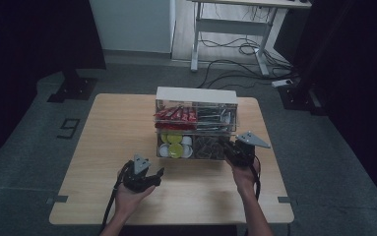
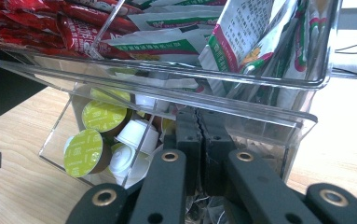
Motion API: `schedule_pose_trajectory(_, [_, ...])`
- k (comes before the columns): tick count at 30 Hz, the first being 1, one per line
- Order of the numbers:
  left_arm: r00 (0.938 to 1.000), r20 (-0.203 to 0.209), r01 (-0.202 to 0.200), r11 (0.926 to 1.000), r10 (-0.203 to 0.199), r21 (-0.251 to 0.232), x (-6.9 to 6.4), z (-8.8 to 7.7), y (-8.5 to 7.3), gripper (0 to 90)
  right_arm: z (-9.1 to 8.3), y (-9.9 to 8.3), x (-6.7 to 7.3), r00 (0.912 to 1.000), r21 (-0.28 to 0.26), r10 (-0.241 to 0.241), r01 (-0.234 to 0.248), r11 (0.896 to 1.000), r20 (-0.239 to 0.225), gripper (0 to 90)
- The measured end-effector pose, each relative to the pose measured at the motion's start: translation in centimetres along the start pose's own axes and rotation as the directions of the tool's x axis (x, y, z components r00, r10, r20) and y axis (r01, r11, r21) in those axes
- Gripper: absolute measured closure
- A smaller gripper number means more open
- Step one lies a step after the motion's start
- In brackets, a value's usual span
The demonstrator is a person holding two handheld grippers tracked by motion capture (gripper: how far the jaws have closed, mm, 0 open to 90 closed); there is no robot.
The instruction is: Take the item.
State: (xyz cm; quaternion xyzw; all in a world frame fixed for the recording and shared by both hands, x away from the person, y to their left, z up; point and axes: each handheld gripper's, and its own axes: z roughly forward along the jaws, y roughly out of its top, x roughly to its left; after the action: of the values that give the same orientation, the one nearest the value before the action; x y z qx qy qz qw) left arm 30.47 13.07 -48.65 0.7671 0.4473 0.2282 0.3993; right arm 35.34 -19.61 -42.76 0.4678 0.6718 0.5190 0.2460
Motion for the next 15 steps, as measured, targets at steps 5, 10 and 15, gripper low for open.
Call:
schedule_pose_trajectory(5, [0.9999, -0.011, -0.001, 1.0000, 0.001, 0.004, -0.2, 0.6, 0.4, 31.2, 0.0, 0.1, 0.0, 1.0000, 0.007, -0.006, 0.006, 1.000, 0.000, 86.9])
schedule_pose_trajectory(10, [0.9997, -0.023, -0.005, 1.0000, 0.005, -0.007, -0.2, 1.0, 1.1, 31.5, -0.1, 0.2, 0.0, 0.9999, 0.009, -0.011, 0.011, 1.000, 0.001, 86.9])
schedule_pose_trajectory(15, [0.9995, -0.023, -0.021, 0.9998, 0.021, 0.001, -0.6, 1.6, 1.7, 31.7, 0.0, 0.2, 0.0, 0.9999, 0.009, -0.012, 0.012, 1.000, 0.000, 86.8])
